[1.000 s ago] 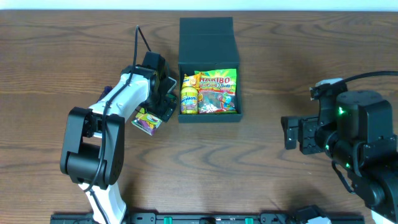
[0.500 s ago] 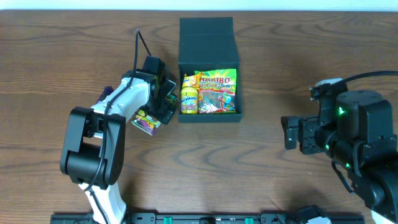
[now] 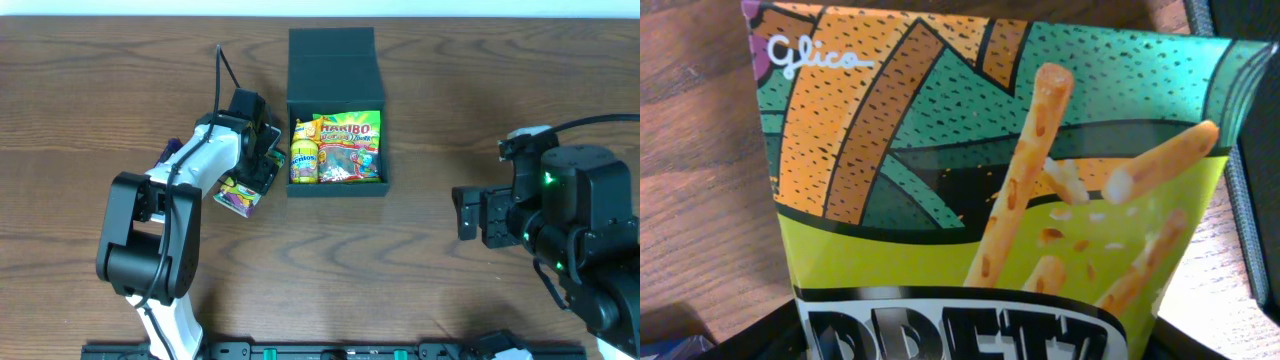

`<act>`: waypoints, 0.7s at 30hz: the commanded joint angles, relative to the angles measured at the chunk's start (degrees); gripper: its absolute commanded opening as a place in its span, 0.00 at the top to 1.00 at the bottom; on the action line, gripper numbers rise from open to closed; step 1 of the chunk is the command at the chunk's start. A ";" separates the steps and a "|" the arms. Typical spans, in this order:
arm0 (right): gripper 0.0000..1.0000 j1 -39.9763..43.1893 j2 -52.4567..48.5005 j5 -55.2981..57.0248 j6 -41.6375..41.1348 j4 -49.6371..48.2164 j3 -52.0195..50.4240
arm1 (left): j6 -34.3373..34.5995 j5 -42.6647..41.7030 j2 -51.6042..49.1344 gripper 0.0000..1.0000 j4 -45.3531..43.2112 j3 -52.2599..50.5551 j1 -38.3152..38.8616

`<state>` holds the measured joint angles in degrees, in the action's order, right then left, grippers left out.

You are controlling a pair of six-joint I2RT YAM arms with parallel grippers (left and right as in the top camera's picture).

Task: Pack container
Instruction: 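Carry the Pretz box into the black box and release it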

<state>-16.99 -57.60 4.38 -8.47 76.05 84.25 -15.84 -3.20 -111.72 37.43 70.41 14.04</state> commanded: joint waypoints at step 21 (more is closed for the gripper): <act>0.01 0.52 0.22 0.28 0.85 0.09 -0.04 | 9.94 6.80 -0.22 0.32 8.83 20.39 0.42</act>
<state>-16.99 -57.60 4.36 -8.47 76.05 84.25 -8.32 2.68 -111.66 45.36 87.05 14.11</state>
